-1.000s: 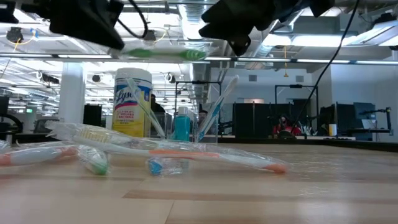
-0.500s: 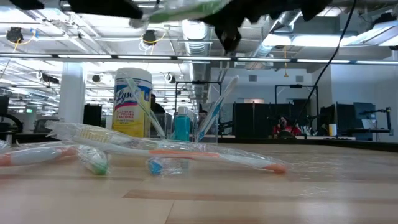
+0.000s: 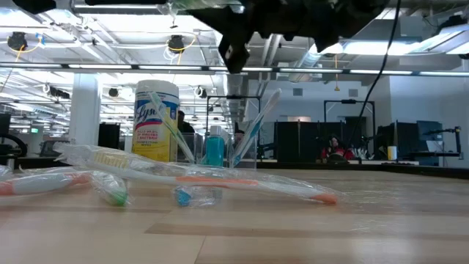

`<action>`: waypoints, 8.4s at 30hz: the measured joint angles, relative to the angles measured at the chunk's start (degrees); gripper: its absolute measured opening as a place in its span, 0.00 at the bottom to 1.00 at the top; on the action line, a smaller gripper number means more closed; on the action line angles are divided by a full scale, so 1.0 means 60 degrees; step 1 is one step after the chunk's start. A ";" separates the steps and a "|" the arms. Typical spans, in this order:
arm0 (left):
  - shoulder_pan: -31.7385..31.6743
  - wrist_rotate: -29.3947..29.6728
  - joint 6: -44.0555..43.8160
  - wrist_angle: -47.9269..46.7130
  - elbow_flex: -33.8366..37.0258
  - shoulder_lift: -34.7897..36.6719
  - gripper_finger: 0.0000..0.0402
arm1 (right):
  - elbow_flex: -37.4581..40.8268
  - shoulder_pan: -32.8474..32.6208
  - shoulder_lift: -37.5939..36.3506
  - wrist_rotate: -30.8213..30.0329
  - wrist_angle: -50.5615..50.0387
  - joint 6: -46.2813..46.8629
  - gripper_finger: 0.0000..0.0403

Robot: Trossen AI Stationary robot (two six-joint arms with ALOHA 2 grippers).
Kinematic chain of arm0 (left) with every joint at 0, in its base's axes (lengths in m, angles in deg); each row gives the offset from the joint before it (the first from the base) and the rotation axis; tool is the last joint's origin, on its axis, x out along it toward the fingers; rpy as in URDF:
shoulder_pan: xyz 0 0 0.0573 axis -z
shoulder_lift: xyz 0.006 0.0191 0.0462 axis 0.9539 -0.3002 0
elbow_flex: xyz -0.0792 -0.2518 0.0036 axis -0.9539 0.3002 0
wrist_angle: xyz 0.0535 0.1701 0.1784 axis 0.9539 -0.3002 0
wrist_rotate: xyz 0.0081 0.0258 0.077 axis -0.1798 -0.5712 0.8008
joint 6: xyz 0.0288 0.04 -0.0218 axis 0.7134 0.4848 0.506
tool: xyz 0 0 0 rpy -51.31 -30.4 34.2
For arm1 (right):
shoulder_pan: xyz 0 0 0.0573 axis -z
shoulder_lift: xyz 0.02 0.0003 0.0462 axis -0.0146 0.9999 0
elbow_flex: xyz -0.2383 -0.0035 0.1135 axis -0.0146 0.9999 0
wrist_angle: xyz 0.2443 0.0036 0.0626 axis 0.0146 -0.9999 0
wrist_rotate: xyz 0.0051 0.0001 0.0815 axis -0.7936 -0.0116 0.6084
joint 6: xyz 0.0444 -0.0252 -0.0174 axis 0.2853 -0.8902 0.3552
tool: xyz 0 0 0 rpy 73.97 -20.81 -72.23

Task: Pick & Place toothbrushing station
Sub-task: Put the green toothbrush into the transparent organizer

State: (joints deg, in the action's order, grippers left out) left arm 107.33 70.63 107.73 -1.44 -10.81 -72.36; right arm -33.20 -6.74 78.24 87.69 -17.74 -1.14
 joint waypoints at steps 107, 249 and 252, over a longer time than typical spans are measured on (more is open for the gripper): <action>0.0125 0.0311 0.0476 0.0596 0.0019 -0.0007 0.00 | -0.1084 0.0080 0.1077 0.0047 -0.0023 0.0606 0.42; 0.0442 0.2028 -0.5109 0.0652 0.0102 0.0907 0.33 | 0.0846 0.4298 -0.2235 -0.4309 -0.1753 -0.3230 0.03; 0.0438 0.2028 -0.5109 0.0652 0.0102 0.0907 0.33 | 0.0846 0.4363 -0.2235 -0.4310 -0.1726 -0.3230 0.03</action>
State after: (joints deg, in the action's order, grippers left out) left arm 109.96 82.79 77.08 2.47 -10.20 -66.91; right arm -28.12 19.44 64.83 61.83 -28.10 -20.52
